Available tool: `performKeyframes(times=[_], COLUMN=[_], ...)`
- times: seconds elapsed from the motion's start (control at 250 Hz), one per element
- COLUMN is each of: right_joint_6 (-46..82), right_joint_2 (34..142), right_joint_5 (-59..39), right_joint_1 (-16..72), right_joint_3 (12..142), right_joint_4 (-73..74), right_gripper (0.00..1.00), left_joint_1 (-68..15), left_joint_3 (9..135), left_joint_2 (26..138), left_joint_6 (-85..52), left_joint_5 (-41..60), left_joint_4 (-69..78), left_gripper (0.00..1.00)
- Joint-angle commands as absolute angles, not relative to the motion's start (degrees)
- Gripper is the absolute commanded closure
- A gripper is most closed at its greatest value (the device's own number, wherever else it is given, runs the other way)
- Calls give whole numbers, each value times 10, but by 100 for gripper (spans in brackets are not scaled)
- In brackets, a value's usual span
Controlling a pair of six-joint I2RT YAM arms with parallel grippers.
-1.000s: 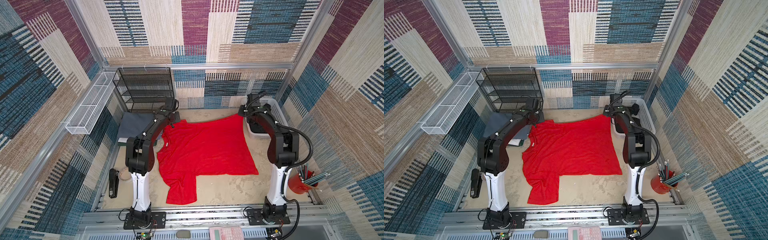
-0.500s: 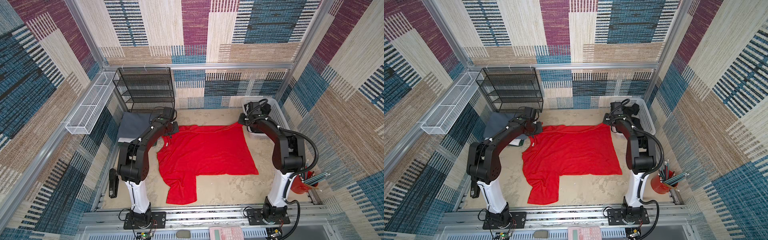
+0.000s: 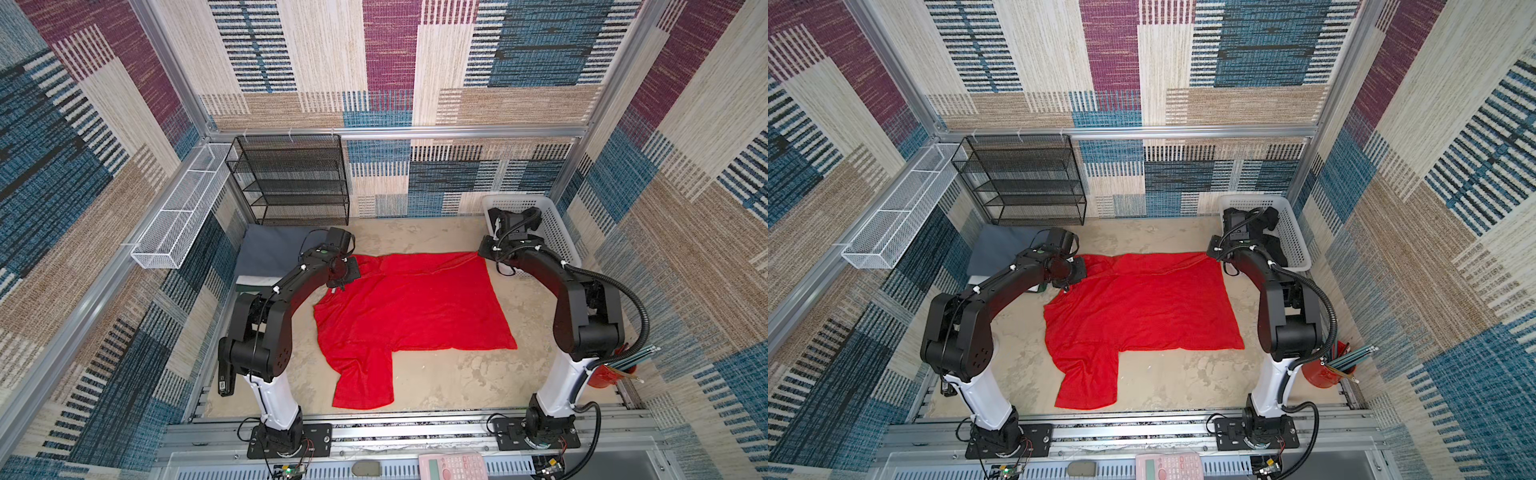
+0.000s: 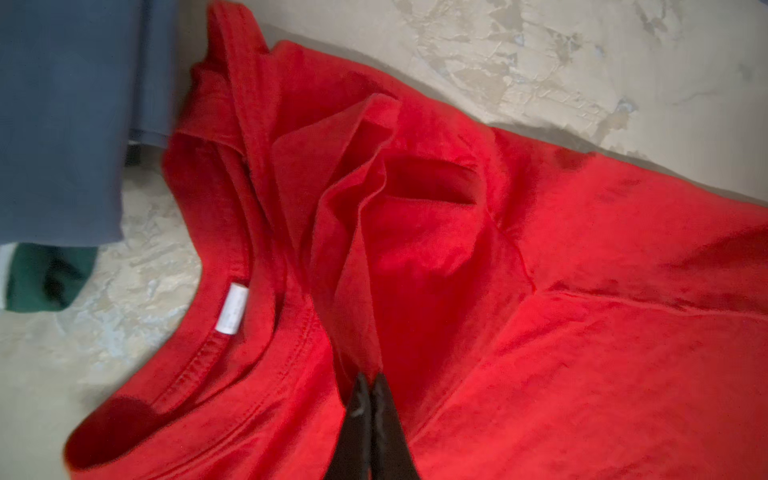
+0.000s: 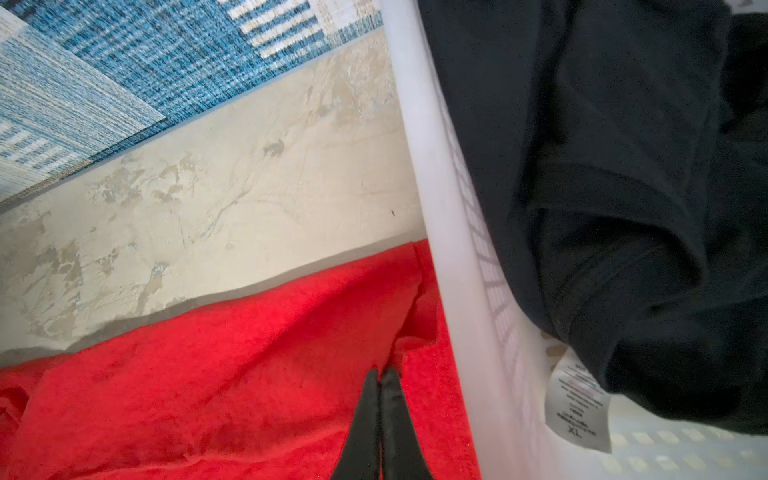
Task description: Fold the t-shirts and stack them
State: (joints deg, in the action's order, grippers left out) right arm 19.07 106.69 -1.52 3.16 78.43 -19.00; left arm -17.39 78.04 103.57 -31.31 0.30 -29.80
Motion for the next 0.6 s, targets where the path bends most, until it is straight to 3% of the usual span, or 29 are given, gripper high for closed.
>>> performKeyframes(times=[0.0, 0.264, 0.3, 0.344, 0.424, 0.464, 0.524, 0.56, 0.596], right_joint_6=[199, 208, 209, 210, 214, 217, 221, 223, 224], right_joint_2=[1059, 1060, 1060, 1056, 1046, 1041, 1038, 1036, 1034], right_joint_5=[-15, -31, -33, -33, -32, -42, -63, -79, -100], right_joint_1=[32, 32, 32, 32, 32, 32, 32, 31, 32], right_joint_3=[774, 753, 752, 750, 742, 737, 737, 735, 731], right_joint_4=[-169, -163, -165, -165, -154, -146, -138, -130, -120], right_gripper=[100, 100, 100, 82, 49, 30, 9, 0, 1], left_joint_1=[-182, -196, -197, -200, -204, -208, -211, -211, -210], left_joint_3=[777, 761, 757, 752, 742, 737, 727, 722, 719], left_joint_2=[1026, 1003, 997, 986, 964, 949, 929, 920, 915], left_joint_6=[-314, -322, -323, -323, -315, -307, -304, -298, -293], left_joint_5=[4, 4, 5, 5, 7, 3, -16, -28, -39], left_joint_4=[-301, -309, -310, -309, -306, -301, -294, -288, -284], left_gripper=[100, 100, 92, 76, 0, 2, 2, 2, 2])
